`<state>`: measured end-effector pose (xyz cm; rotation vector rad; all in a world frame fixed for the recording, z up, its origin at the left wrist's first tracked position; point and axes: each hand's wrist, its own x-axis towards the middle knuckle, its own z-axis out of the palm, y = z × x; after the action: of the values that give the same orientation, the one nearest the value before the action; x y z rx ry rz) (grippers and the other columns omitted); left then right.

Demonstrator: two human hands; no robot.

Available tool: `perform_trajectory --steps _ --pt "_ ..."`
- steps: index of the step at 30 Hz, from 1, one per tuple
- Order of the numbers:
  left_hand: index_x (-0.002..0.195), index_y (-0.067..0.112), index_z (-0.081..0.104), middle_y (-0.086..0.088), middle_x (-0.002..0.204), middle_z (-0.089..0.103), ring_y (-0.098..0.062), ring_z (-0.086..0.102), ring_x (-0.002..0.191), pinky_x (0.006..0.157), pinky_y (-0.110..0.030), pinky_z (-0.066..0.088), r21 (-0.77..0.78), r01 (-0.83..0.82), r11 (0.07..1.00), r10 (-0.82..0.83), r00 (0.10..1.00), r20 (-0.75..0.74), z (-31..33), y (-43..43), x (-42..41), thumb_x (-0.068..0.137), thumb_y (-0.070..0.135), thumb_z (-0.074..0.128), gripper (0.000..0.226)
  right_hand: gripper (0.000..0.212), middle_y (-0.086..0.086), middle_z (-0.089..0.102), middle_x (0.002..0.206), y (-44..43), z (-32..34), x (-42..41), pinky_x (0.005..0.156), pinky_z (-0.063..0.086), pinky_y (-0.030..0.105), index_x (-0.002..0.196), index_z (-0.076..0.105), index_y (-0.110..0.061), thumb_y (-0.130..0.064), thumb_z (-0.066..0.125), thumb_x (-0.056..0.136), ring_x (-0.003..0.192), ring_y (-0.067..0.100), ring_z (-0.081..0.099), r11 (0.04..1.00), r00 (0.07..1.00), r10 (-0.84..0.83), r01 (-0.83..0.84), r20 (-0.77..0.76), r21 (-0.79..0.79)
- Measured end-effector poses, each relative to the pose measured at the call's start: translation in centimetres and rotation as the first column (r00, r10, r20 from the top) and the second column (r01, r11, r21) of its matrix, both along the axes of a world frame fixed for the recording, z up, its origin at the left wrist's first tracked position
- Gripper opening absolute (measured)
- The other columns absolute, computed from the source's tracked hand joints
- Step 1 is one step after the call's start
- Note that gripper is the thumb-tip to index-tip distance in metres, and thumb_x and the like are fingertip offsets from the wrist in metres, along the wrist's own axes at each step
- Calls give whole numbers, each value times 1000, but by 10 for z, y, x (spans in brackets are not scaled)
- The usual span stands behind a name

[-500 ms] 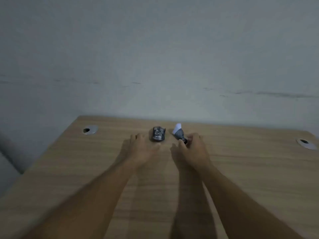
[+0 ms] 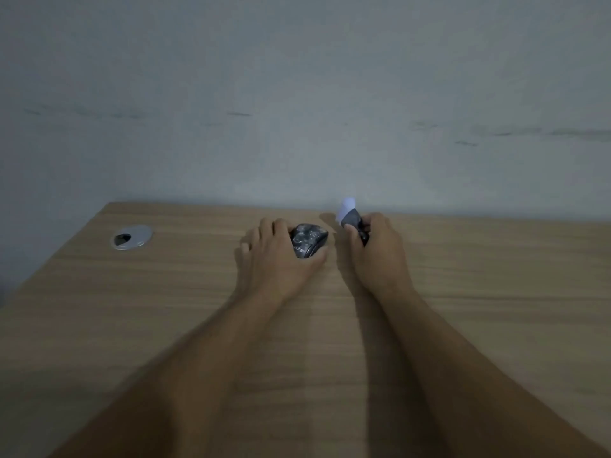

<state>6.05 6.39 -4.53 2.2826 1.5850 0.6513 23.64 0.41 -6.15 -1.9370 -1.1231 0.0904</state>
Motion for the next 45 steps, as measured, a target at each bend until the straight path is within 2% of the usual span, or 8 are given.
perform_trajectory --steps 8,11,16,22,27,30,35,45 --pt "130 35 60 7 132 56 -24 53 133 113 -46 40 16 30 999 -31 998 60 -1 10 -3 82 76 67 63 18 0 78 108 5 5 15 76 42 22 120 71 -18 -31 71 107 98 20 72 974 999 -26 35 -44 223" --pt "129 36 64 6 130 59 -25 56 131 114 -48 44 14 51 999 -52 996 77 -5 14 -1 82 73 71 61 20 -6 79 92 7 5 16 72 51 17 117 72 -21 -38 72 106 78 13 73 970 994 17 9 -106 242" --pt "124 40 67 13 121 67 -20 63 117 105 -51 53 16 109 994 -110 974 198 -12 19 -7 75 71 73 59 19 -8 76 88 4 -1 14 71 54 29 109 72 -26 -45 70 106 70 12 69 971 981 50 -4 -188 241" --pt "124 42 67 21 112 75 -8 72 105 94 -40 59 -72 98 993 -69 940 335 -12 27 -11 76 62 88 57 15 -15 74 92 6 -1 17 72 44 6 113 74 -28 -40 65 110 82 -4 67 974 987 1 35 -162 222" --pt "124 36 69 20 108 78 1 72 99 85 -26 55 -105 130 986 -79 916 393 -9 30 -12 78 55 92 54 16 -7 78 99 8 -1 13 81 55 27 117 73 -22 -34 70 107 86 10 71 952 966 62 18 -253 305" --pt "124 38 72 24 105 78 14 70 95 76 -7 47 -119 155 981 -92 903 419 -7 30 -12 79 50 93 51 15 -3 79 98 6 1 11 81 57 33 111 72 -20 -34 71 107 83 16 71 937 954 81 25 -288 348" --pt "126 38 74 33 97 70 37 56 85 72 7 38 -92 156 983 -102 897 429 -2 26 -10 81 45 94 50 19 -10 71 80 0 9 3 64 47 19 107 71 -17 -35 66 111 66 3 59 919 989 31 30 -148 393" --pt "125 32 79 24 103 79 30 63 87 71 4 43 -105 201 974 -117 842 527 -2 26 -12 81 38 96 48 11 -15 65 72 12 4 -1 64 40 3 100 70 -24 -32 70 107 72 -10 64 973 999 -29 24 18 231"
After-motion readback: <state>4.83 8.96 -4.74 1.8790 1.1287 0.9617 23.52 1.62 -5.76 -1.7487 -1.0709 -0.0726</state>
